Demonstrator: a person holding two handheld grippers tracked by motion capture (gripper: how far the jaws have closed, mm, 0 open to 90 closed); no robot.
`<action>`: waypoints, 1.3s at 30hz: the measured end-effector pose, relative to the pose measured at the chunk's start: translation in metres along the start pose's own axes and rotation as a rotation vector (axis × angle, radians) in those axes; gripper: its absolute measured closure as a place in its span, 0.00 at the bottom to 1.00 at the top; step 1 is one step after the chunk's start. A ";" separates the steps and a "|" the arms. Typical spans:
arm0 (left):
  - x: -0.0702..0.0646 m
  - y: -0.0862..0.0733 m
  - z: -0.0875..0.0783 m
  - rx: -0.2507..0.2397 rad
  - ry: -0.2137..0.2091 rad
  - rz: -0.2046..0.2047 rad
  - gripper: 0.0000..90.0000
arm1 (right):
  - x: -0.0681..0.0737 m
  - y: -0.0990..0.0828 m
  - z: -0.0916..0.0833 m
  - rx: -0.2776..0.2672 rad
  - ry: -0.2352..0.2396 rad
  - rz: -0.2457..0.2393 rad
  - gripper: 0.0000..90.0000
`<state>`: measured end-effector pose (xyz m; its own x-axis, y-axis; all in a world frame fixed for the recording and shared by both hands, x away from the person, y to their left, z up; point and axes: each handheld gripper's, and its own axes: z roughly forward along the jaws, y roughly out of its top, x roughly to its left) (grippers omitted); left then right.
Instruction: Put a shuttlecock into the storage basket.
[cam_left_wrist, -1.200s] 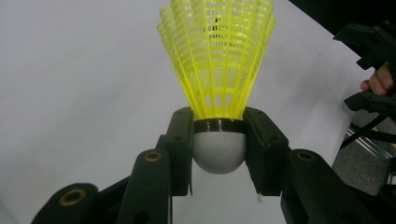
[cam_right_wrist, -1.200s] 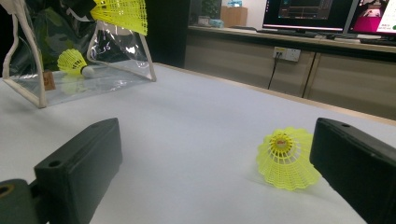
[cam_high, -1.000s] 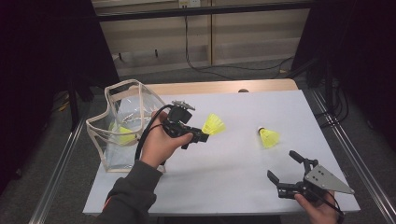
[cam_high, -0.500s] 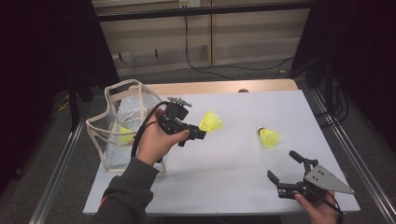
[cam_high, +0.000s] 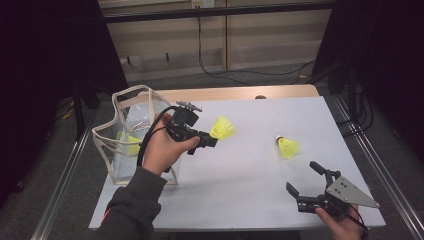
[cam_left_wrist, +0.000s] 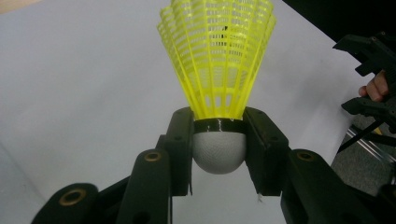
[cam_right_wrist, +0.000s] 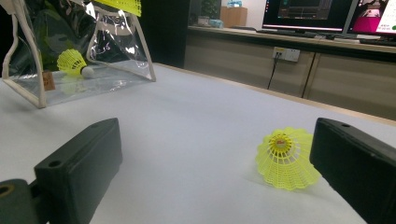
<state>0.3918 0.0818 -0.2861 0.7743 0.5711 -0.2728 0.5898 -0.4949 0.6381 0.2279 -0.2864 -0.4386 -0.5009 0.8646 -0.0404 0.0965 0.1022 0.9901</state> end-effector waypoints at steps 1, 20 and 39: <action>0.000 0.000 -0.001 0.002 -0.003 0.003 0.72 | 0.000 0.000 0.000 -0.001 0.000 0.000 0.02; 0.003 0.003 -0.009 -0.002 0.004 -0.002 0.72 | 0.000 0.000 0.000 0.000 -0.001 -0.001 0.02; 0.006 0.008 -0.020 -0.013 0.017 -0.011 0.72 | 0.000 0.000 0.001 0.000 0.000 -0.001 0.02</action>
<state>0.3967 0.0941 -0.2686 0.7637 0.5875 -0.2676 0.5952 -0.4803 0.6443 0.2284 -0.2863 -0.4389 -0.5013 0.8643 -0.0412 0.0960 0.1029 0.9900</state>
